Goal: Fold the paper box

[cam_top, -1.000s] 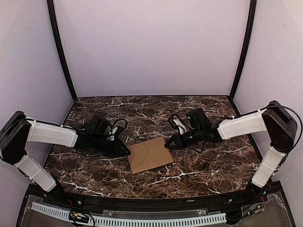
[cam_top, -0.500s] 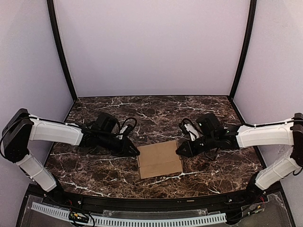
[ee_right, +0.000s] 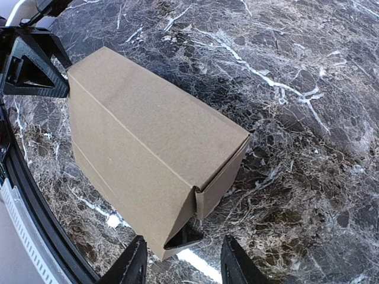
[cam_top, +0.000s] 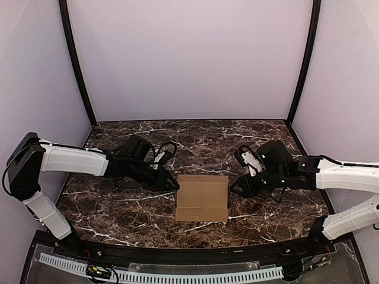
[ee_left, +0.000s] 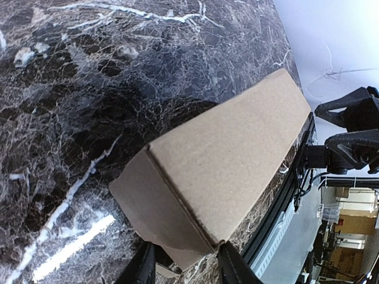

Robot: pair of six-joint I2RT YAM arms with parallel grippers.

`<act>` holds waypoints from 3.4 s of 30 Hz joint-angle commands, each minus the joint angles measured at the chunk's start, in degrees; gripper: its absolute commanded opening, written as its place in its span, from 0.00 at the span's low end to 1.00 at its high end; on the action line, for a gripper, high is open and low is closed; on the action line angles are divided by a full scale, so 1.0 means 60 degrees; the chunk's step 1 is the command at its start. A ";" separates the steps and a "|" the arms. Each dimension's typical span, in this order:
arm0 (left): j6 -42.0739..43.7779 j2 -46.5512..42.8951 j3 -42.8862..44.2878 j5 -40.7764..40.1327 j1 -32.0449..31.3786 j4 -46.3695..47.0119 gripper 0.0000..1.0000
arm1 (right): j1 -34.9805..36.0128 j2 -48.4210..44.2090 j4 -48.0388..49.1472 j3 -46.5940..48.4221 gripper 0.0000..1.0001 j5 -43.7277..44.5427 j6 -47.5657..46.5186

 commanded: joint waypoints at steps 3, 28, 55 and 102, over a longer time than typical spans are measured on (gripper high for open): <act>0.0633 -0.0050 0.0480 -0.0519 -0.0028 -0.1037 0.40 | 0.0111 0.0261 -0.0323 0.0421 0.40 0.0505 -0.0351; 0.1102 0.1465 0.2157 0.0136 0.0399 -0.1386 0.41 | -0.2259 0.3556 0.0838 0.2238 0.29 -0.2110 -0.0298; 0.2032 0.2629 0.4926 -0.0365 0.0879 -0.3175 0.27 | -0.2502 0.4707 0.0577 0.4216 0.16 -0.3150 -0.0555; 0.0894 0.1077 0.2026 -0.1212 0.0057 -0.3508 0.55 | -0.2254 0.6154 0.1407 0.3031 0.00 -0.2954 -0.0075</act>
